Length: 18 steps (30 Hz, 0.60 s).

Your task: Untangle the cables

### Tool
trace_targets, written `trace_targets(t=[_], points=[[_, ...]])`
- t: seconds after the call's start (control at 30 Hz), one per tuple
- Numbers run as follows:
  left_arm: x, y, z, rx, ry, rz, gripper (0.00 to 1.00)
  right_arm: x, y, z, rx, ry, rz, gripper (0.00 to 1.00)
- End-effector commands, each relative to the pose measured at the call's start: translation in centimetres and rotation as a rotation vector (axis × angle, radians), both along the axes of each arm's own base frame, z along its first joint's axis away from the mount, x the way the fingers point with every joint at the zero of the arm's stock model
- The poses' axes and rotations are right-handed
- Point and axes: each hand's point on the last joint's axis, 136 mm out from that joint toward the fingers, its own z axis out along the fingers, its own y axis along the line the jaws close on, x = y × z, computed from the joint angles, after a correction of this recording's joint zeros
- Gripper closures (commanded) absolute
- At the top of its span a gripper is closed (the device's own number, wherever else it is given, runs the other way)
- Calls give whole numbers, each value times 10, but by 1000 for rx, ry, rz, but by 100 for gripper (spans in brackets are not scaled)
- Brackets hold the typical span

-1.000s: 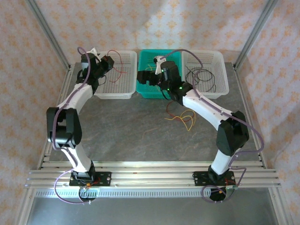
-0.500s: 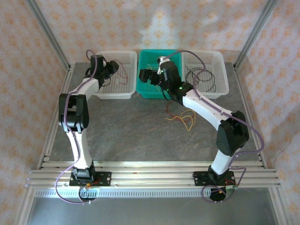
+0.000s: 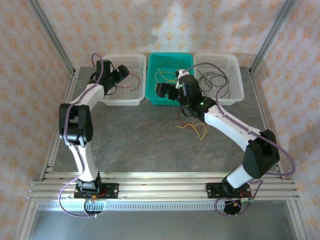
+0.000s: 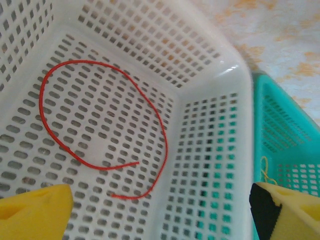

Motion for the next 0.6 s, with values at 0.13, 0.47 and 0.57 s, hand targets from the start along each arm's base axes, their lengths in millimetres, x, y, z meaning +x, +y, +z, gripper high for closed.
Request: trace_targets(t=[0.13,0.47,0.57], points=[[-65,-62,64,128,-143,-85,10,-29,-51,-20,-100,57,-149,3],[-142,-136,38,231,-132,-216,10,-79,-105,-94,-117,232,-314,8],[-157,-154,40,248,-152,-254,10,-90,-118,-114,-117,278,-364,9]])
